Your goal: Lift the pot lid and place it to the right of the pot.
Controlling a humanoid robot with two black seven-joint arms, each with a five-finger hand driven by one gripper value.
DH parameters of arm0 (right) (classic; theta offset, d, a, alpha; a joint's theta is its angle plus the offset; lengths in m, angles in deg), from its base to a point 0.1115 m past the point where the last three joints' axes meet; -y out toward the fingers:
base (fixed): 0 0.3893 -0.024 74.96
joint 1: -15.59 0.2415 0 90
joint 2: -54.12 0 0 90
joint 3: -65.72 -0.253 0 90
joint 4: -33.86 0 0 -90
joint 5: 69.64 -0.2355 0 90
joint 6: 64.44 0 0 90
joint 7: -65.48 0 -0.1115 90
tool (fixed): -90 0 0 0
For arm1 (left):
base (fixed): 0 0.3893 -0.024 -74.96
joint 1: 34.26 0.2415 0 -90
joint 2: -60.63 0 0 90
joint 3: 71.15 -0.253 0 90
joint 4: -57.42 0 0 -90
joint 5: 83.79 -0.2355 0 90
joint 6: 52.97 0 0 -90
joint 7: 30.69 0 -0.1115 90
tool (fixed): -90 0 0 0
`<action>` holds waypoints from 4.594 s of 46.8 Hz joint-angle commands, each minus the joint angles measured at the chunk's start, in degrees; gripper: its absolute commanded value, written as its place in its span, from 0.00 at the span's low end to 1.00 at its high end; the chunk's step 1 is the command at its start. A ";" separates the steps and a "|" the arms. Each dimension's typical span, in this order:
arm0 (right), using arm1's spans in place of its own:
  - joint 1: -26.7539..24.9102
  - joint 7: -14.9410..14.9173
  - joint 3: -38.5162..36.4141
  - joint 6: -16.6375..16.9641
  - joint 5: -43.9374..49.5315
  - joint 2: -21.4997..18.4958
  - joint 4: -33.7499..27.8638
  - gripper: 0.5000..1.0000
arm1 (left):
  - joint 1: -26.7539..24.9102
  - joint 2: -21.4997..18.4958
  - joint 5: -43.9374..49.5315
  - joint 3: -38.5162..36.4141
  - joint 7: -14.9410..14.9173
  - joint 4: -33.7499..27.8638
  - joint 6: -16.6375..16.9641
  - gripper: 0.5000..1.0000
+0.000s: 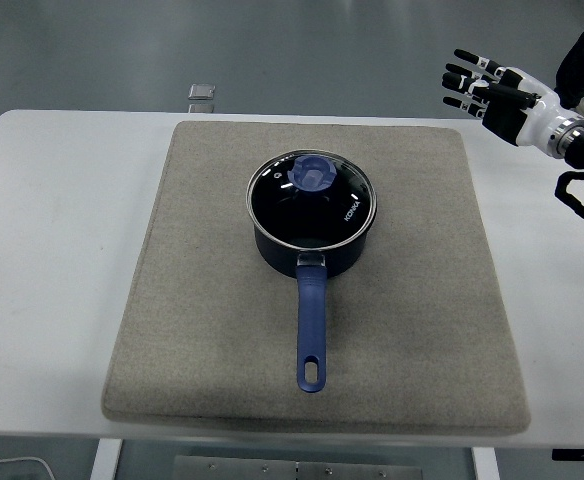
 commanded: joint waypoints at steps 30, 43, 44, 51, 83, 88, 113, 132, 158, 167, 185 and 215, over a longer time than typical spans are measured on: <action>0.14 -0.17 0.00 -0.24 0.09 -0.15 0.02 0.84 | -0.18 0.00 0.00 -0.02 0.00 -0.28 0.00 1.00; 0.32 -0.26 0.09 -0.24 0.79 -0.15 0.02 0.84 | -0.18 0.00 0.00 -0.02 0.00 -0.19 0.00 1.00; 0.32 -0.26 0.09 -0.24 0.79 -0.15 0.02 0.84 | -0.18 0.00 0.00 -0.02 0.00 -0.19 0.00 1.00; 0.49 -0.26 0.18 -0.15 0.97 -0.15 0.02 0.84 | -0.18 0.00 0.00 -0.02 0.00 -0.28 0.00 1.00; 2.69 -0.53 0.27 -0.24 6.68 -0.15 0.20 0.84 | -0.18 0.00 0.00 -0.02 0.00 -0.19 0.00 1.00; 3.48 -0.53 0.36 -0.07 6.68 -0.06 0.28 0.84 | -0.18 0.00 0.00 -0.02 0.00 -0.28 0.00 1.00; 7.17 -1.40 0.27 0.46 18.10 0.73 1.16 0.84 | -0.18 0.00 0.00 -0.02 0.00 -0.19 0.00 1.00; 10.78 -1.40 0.27 0.72 31.02 2.31 6.79 0.84 | -0.18 0.00 0.00 -0.02 0.00 -0.19 0.00 1.00; 15.34 -1.41 0.88 5.03 51.15 5.65 17.77 0.84 | -0.18 0.00 0.00 -0.02 0.00 -0.19 0.00 1.00; 18.51 -1.40 4.22 7.14 55.19 4.33 18.30 0.84 | -0.18 0.00 0.00 -0.02 0.00 -0.19 0.00 1.00; 22.91 -1.49 12.92 8.11 59.85 -0.32 20.50 0.84 | -0.18 0.00 0.00 -0.02 0.00 -0.19 0.00 1.00; 22.82 -1.41 17.05 7.85 67.15 -4.37 22.87 0.84 | -0.18 0.00 0.00 -0.02 0.00 -0.28 0.00 1.00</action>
